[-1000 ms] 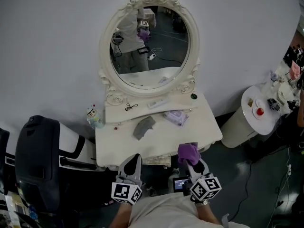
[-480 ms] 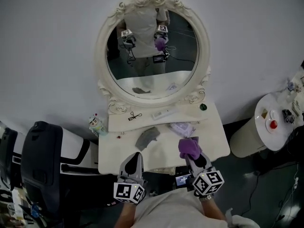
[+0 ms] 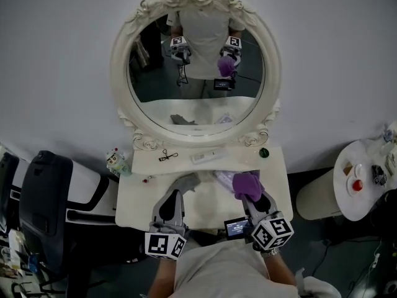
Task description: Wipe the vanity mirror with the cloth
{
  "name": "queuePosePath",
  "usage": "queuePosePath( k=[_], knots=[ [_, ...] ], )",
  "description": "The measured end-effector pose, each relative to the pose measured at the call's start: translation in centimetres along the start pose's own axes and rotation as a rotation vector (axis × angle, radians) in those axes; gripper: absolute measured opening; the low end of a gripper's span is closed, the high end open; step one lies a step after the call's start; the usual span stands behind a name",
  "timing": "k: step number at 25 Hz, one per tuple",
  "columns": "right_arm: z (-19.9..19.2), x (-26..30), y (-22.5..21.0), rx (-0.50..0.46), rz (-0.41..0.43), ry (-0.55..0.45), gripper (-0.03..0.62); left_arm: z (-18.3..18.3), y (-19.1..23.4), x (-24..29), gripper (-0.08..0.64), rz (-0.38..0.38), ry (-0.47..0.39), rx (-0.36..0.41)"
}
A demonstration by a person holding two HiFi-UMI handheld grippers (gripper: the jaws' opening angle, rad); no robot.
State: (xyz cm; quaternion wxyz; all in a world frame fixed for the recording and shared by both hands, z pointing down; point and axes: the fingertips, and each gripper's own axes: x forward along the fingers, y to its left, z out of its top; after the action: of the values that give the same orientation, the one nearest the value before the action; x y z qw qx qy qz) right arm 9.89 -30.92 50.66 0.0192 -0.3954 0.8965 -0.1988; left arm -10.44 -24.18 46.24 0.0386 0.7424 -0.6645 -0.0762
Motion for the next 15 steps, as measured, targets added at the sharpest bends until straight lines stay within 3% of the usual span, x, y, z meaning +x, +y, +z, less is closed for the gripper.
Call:
queuePosePath(
  k=[10, 15],
  knots=[
    [2.0, 2.6, -1.2, 0.026, -0.077, -0.043, 0.143, 0.8, 2.2, 3.3, 0.002, -0.046, 0.005, 0.015],
    [4.9, 5.4, 1.6, -0.046, -0.066, -0.101, 0.143, 3.7, 5.1, 5.1, 0.002, -0.059, -0.038, 0.014]
  ],
)
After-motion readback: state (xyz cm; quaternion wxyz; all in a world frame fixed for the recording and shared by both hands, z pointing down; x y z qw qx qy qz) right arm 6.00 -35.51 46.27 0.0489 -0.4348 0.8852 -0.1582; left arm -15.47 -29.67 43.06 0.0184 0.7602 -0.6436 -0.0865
